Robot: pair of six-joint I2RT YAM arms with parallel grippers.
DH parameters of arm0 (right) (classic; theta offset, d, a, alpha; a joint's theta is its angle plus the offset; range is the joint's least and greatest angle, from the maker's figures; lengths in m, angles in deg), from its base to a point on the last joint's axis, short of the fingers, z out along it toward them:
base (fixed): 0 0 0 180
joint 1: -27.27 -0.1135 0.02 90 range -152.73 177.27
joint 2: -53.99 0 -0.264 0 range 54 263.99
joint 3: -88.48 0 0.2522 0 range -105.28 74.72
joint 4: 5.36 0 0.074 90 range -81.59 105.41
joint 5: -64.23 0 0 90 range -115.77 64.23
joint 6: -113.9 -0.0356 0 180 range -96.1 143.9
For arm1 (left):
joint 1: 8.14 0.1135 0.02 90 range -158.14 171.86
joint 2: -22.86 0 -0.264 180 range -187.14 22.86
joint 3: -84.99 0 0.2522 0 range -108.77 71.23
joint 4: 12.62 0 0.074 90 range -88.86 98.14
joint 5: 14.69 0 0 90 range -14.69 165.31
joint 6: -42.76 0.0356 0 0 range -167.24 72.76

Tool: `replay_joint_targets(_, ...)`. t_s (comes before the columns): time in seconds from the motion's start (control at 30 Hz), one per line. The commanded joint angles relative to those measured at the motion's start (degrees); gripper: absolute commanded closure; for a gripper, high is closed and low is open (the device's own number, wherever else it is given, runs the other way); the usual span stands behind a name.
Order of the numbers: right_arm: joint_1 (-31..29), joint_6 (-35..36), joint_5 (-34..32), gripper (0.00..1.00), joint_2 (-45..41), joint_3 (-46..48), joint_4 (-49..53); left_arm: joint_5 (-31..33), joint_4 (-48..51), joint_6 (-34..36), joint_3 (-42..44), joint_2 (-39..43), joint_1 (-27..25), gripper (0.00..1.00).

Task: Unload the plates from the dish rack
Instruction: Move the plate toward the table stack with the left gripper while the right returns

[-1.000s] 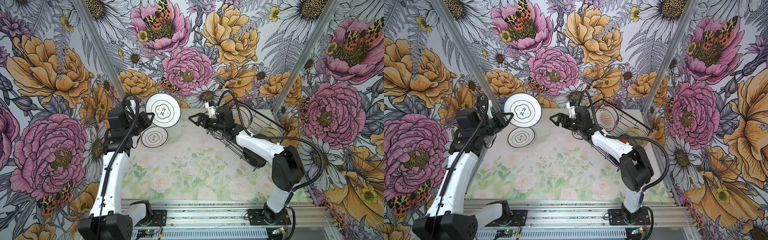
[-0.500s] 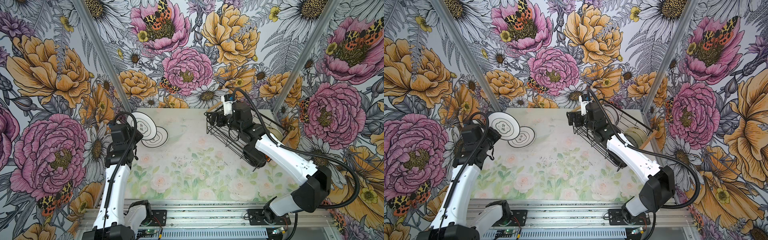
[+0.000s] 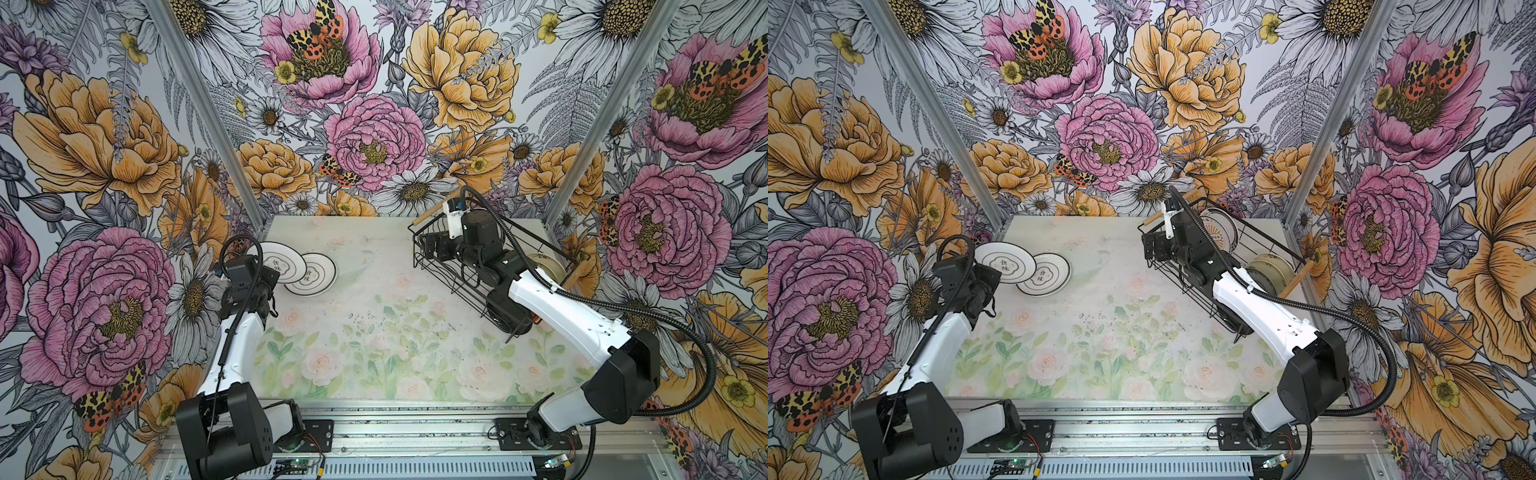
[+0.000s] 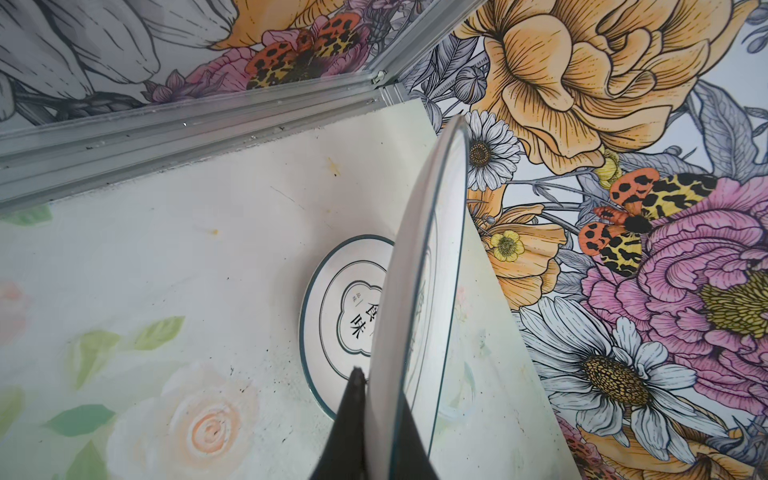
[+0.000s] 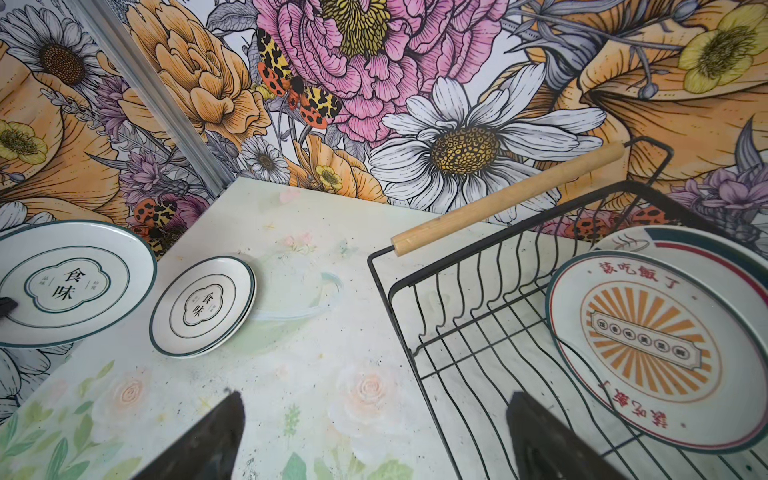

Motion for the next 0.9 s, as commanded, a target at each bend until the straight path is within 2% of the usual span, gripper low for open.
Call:
replay_joint_targets(0.0, 0.7, 0.3, -1.2, 0.00, -0.7, 0.7, 0.1, -4.2, -8.2, -4.4, 1.0, -1.8, 0.9, 1.00)
replay_joint_targets(0.33, 0.9, -0.3, 0.3, 0.00, -0.8, 0.7, 0.3, -12.7, -19.6, -9.5, 3.5, -12.5, 2.1, 1.00)
replay_joint_targets(0.87, 1.2, -1.0, 0.0, 0.00, -1.5, 1.2, 1.2, -17.0, -26.4, -11.5, 3.5, -20.0, 1.8, 1.00)
